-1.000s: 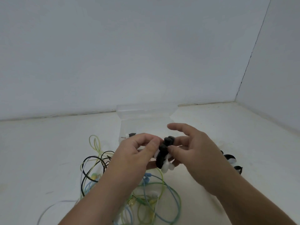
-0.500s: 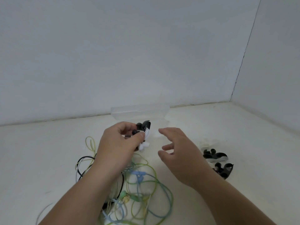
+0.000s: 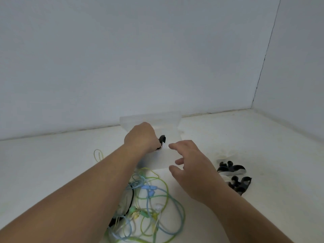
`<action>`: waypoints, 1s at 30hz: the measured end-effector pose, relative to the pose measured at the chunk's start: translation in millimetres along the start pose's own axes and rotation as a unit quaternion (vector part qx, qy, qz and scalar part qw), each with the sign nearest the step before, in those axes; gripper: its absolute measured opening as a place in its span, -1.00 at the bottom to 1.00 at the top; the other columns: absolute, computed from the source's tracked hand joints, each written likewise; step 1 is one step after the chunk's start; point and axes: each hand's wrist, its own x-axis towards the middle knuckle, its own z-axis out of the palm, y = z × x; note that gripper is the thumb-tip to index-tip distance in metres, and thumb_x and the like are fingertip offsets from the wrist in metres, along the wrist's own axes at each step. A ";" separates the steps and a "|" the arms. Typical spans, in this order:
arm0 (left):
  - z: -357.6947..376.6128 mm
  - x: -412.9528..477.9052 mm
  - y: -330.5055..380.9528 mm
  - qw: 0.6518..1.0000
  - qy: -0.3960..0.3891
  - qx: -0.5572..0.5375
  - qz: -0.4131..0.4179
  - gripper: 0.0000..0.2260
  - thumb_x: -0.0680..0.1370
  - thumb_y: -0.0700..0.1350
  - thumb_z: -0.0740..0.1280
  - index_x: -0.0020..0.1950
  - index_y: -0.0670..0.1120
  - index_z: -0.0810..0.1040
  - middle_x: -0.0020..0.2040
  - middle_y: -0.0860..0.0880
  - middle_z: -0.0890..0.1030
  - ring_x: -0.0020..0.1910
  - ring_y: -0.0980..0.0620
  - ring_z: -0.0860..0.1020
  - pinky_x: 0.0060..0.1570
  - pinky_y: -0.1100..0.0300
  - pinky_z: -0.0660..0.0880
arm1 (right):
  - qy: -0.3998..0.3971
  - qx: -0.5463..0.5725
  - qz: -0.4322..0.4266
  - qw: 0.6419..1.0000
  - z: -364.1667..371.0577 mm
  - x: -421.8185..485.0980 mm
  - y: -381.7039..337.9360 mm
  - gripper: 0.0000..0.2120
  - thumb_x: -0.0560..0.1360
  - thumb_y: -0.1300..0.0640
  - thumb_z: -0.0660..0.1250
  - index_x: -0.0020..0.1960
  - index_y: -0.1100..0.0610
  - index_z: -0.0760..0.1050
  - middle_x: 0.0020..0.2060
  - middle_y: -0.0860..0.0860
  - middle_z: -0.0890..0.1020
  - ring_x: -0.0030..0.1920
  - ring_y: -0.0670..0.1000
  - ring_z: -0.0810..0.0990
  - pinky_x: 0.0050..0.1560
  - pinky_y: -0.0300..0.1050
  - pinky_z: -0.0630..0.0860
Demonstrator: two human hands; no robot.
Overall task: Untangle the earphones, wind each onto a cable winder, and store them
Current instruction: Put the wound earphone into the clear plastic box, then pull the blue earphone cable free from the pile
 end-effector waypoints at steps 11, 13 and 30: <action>-10.2 -1.0 -4.0 0.989 -0.049 0.134 0.025 -0.79 0.44 -0.10 0.40 -0.29 -0.09 0.40 -0.30 -0.01 0.48 -0.35 0.03 0.44 -0.27 0.18 0.42 | -0.004 -0.002 -0.002 1.000 0.6 0.4 0.6 -0.50 0.55 0.11 0.31 0.46 -0.09 0.32 0.31 -0.26 0.32 0.06 -0.18 0.54 0.11 -0.27 0.48; -12.4 -3.8 -4.3 0.990 -0.025 0.139 0.018 -0.82 0.40 -0.16 0.39 -0.29 -0.10 0.39 -0.31 -0.01 0.47 -0.37 0.02 0.43 -0.29 0.19 0.42 | -0.007 -0.001 0.001 1.000 1.3 0.1 0.3 -0.50 0.55 0.12 0.31 0.46 -0.09 0.32 0.31 -0.26 0.32 0.07 -0.18 0.54 0.12 -0.27 0.48; -41.8 -101.3 -38.7 0.915 0.176 -0.273 0.241 -0.88 0.55 -0.17 0.38 -0.15 0.01 0.63 -0.28 0.12 0.62 -0.34 0.20 0.57 -0.30 0.39 0.45 | 0.018 -0.023 0.011 1.000 -6.2 -6.1 -18.4 -0.85 0.43 0.12 0.42 -0.30 -0.03 0.55 -0.40 -0.17 0.59 -0.36 -0.20 0.52 -0.33 -0.40 0.38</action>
